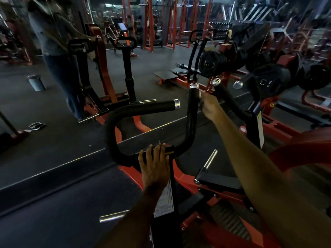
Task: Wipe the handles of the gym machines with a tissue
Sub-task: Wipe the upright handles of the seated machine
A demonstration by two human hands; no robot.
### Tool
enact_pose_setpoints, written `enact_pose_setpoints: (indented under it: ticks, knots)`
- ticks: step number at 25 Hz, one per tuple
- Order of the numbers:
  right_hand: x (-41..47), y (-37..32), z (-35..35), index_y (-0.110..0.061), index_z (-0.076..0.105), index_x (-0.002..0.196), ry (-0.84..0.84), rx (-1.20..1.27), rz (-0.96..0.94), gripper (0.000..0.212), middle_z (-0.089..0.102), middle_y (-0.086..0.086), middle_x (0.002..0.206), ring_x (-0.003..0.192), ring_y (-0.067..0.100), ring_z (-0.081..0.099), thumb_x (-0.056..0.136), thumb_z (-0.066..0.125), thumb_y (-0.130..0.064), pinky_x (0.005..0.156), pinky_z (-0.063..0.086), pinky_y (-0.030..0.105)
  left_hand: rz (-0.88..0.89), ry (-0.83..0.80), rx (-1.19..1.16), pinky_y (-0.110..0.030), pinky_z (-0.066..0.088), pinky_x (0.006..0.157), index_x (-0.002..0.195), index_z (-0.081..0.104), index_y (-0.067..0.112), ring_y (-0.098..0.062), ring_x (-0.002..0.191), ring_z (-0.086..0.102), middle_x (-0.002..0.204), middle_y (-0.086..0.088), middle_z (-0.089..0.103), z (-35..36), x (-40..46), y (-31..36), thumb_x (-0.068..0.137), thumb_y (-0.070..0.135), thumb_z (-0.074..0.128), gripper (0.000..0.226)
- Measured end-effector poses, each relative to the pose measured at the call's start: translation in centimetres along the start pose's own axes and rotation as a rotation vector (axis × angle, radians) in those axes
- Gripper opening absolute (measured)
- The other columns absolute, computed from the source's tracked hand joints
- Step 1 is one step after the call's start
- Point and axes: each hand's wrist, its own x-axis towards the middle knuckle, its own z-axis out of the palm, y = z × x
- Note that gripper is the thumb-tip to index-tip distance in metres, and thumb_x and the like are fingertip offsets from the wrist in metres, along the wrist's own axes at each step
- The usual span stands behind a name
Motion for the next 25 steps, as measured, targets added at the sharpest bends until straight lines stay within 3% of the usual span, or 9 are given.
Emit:
enact_pose_setpoints:
  ticks: [4,7,11,13,16,19,20,23,25]
  knots:
    - [-5.3,5.2,-0.7,-0.01,0.055,0.079,-0.22,0.15,0.14,0.029,0.045,0.005,0.068,0.058,0.01,0.044,0.091,0.032,0.004,0.048,0.039,0.016,0.023,0.005,0.011,-0.051,0.024,0.105,0.126,0.054,0.011,-0.032,0.117,0.052,0.121,-0.009,0.062,0.0,-0.1,-0.1,0.095,0.03,0.033,0.042]
    - [-7.2,6.4,-2.1,-0.005,0.061,0.082,-0.299,-0.03,0.143,0.024,0.056,0.006,0.069,0.061,0.012,0.052,0.091,0.04,0.003,0.053,0.045,0.018,0.02,0.009,0.003,-0.051,0.023,0.105,0.127,0.052,0.011,-0.031,0.118,0.049,0.122,-0.009,0.061,0.2,-0.1,-0.1,0.096,0.03,0.032,0.041]
    - [-3.0,2.3,-2.4,-0.009,0.065,0.095,-0.115,0.069,0.038,0.011,0.059,0.004,0.08,0.069,0.013,0.053,0.091,0.054,-0.01,0.069,0.048,0.027,0.019,0.031,0.01,-0.051,0.024,0.104,0.124,0.057,0.01,-0.031,0.117,0.047,0.119,-0.009,0.063,0.3,0.1,-0.1,0.094,0.029,0.033,0.043]
    - [-1.6,-0.2,-0.6,-0.012,0.064,0.1,-0.018,0.094,-0.037,0.016,0.057,0.0,0.081,0.073,0.013,0.053,0.093,0.05,-0.013,0.07,0.045,0.027,0.027,0.045,0.025,-0.051,0.025,0.103,0.123,0.059,0.009,-0.031,0.116,0.05,0.118,-0.009,0.063,0.2,-0.1,0.0,0.094,0.028,0.034,0.043]
    - [-3.3,0.8,1.4,-0.017,0.065,0.082,-0.043,0.153,-0.006,0.018,0.061,0.001,0.076,0.07,0.012,0.058,0.093,0.05,-0.02,0.066,0.048,0.027,0.029,0.044,0.037,-0.051,0.025,0.103,0.124,0.059,0.009,-0.032,0.115,0.052,0.119,-0.009,0.062,0.1,0.0,-0.1,0.095,0.028,0.033,0.043]
    - [-6.9,5.3,-0.1,-0.012,0.071,0.087,-0.226,-0.146,0.058,0.015,0.069,0.006,0.088,0.084,0.017,0.065,0.079,0.072,-0.025,0.082,0.052,0.034,0.022,0.042,0.032,-0.051,0.024,0.104,0.124,0.058,0.009,-0.032,0.117,0.049,0.12,-0.009,0.062,0.2,0.0,0.0,0.095,0.028,0.033,0.043]
    - [-7.3,6.2,-0.7,-0.011,0.072,0.089,-0.212,-0.287,0.032,0.013,0.069,0.007,0.089,0.087,0.018,0.065,0.082,0.069,-0.021,0.083,0.052,0.032,0.022,0.041,0.032,-0.051,0.024,0.104,0.125,0.058,0.009,-0.031,0.117,0.049,0.12,-0.009,0.062,0.2,0.0,-0.1,0.094,0.029,0.033,0.044]
    - [-5.2,3.4,-1.2,-0.007,0.066,0.111,0.282,-0.422,-0.255,0.023,0.064,0.001,0.108,0.093,0.009,0.058,0.094,0.05,-0.01,0.078,0.043,0.004,0.017,0.052,0.041,-0.051,0.025,0.104,0.123,0.061,0.01,-0.031,0.116,0.05,0.119,-0.008,0.064,0.2,0.0,0.0,0.094,0.03,0.033,0.045]
    - [-3.5,-0.3,-0.8,-0.015,0.064,0.111,0.259,-0.353,-0.518,0.023,0.059,-0.011,0.105,0.091,0.002,0.055,0.094,0.05,-0.01,0.082,0.044,0.012,0.016,0.065,0.045,-0.051,0.025,0.104,0.122,0.063,0.01,-0.031,0.115,0.051,0.118,-0.008,0.064,0.1,0.0,0.1,0.094,0.029,0.034,0.045]
